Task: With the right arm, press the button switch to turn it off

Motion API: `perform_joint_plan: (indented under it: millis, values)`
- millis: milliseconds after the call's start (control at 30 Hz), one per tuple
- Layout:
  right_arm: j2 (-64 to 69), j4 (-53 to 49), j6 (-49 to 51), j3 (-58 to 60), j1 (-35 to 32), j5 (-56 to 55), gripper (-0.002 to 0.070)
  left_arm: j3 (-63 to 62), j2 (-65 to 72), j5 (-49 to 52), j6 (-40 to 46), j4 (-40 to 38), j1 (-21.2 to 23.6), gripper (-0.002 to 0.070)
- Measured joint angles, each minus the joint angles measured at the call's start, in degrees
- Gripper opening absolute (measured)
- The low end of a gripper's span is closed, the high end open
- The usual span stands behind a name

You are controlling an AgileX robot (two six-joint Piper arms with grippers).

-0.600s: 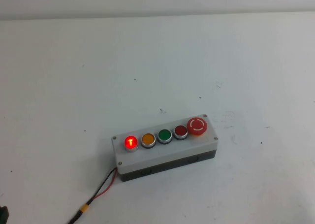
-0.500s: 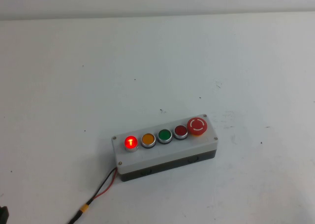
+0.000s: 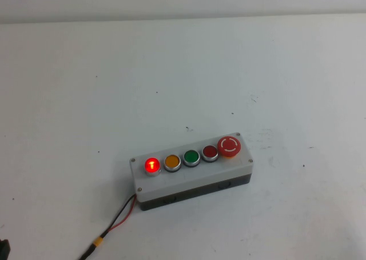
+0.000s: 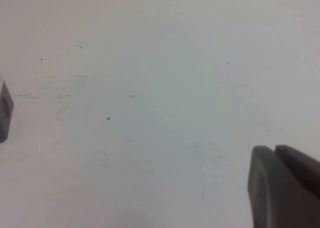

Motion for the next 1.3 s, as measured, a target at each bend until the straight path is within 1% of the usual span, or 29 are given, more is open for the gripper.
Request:
perform_joint_plan:
  millis: [433,567,700,800,967,1000,1167,1233,1300]
  values:
    - [0.0,0.0,0.0,0.0,0.0,-0.13,-0.0016,0.0,0.0,0.0,0.0,0.0,0.0,-0.0002]
    - [0.0,1.73,0.0,0.0,0.0,-0.39,-0.0016,0.0,0.0,0.0,0.0,0.0,0.0,-0.0002]
    - [0.0,9.01,0.0,0.0,0.0,-1.83,-0.0016,0.0,0.0,0.0,0.0,0.0,0.0,-0.0002]
    - [0.0,16.77,0.0,0.0,0.0,-5.21,-0.0016,0.0,0.0,0.0,0.0,0.0,0.0,-0.0002]
    - [0.0,34.52,0.0,0.0,0.0,-10.56,-0.0016,0.0,0.0,0.0,0.0,0.0,0.0,-0.0002]
    - [0.0,36.72,0.0,0.0,0.0,-11.35,-0.0016,0.0,0.0,0.0,0.0,0.0,0.0,-0.0002]
    - [0.0,42.51,0.0,0.0,0.0,-12.95,-0.0016,0.0,0.0,0.0,0.0,0.0,0.0,-0.0002]
    - [0.0,43.54,0.0,0.0,0.0,-11.56,-0.0016,0.0,0.0,0.0,0.0,0.0,0.0,-0.0002]
    - [0.15,43.8,0.1,-0.97,0.0,-7.74,-0.0016,0.0,0.0,0.0,0.0,0.0,0.0,-0.0002]
